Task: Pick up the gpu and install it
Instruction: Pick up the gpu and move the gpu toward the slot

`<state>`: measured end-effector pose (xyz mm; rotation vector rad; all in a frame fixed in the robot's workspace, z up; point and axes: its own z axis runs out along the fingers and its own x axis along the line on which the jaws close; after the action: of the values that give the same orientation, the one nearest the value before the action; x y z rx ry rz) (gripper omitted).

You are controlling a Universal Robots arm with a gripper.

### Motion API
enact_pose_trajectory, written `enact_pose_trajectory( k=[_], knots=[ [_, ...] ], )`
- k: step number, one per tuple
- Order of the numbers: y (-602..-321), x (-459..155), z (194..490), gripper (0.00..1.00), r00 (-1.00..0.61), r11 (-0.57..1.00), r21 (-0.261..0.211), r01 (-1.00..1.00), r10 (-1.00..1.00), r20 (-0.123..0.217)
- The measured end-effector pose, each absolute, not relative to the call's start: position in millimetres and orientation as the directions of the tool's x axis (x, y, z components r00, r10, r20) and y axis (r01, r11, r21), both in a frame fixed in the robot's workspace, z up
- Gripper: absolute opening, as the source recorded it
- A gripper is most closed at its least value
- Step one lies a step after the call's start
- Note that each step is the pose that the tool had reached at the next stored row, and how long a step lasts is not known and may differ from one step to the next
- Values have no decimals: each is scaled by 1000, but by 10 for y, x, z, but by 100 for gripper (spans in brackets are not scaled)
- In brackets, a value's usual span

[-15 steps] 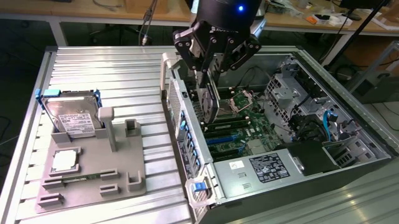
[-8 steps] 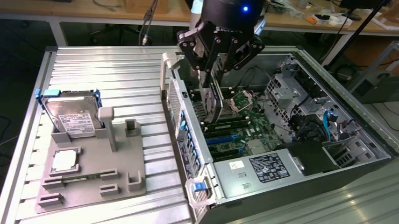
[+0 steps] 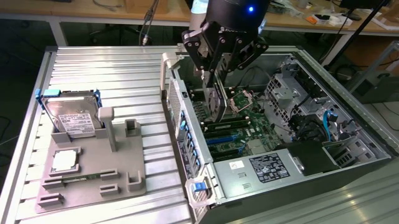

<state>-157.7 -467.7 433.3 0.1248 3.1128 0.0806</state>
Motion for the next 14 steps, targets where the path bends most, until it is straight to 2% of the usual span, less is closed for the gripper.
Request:
enact_pose_trajectory(
  k=[14],
  knots=[
    [-4677, -1421, 4333, 27, -996, 995, 53, 79, 81, -23]
  ],
)
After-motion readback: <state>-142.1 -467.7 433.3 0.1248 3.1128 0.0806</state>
